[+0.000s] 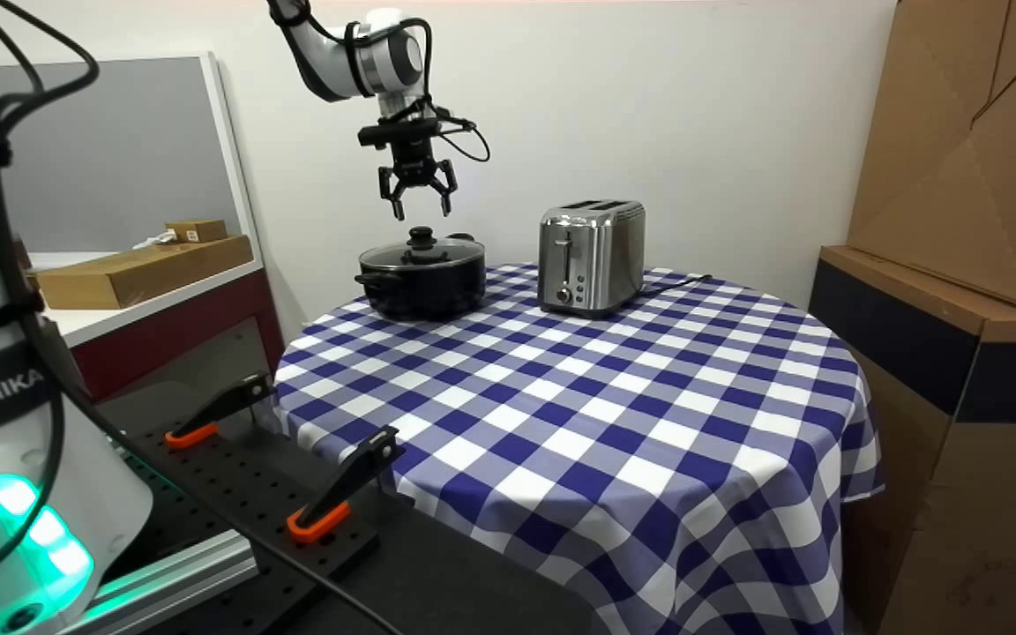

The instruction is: Pick up the lid from the table and put it on the pot.

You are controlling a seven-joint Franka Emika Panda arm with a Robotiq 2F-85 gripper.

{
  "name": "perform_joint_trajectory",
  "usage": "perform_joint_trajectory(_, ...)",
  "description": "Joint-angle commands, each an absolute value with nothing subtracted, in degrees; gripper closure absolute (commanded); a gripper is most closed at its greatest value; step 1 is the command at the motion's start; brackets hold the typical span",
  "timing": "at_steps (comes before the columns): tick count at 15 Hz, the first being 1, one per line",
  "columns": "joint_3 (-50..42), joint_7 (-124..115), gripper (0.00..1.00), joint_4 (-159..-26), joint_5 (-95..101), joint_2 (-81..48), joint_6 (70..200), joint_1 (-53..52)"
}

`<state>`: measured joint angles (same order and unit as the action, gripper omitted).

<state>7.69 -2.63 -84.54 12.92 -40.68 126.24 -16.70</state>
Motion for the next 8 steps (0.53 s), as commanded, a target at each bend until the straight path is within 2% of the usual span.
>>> perform_joint_trajectory(1, 6.1, -8.6, 0.0, -86.6, 10.9, -36.8, 127.7, -17.3)
perform_joint_trajectory(8, 3.9, -16.7, 0.0, -94.1, 11.1, -27.6, 128.3, -16.5)
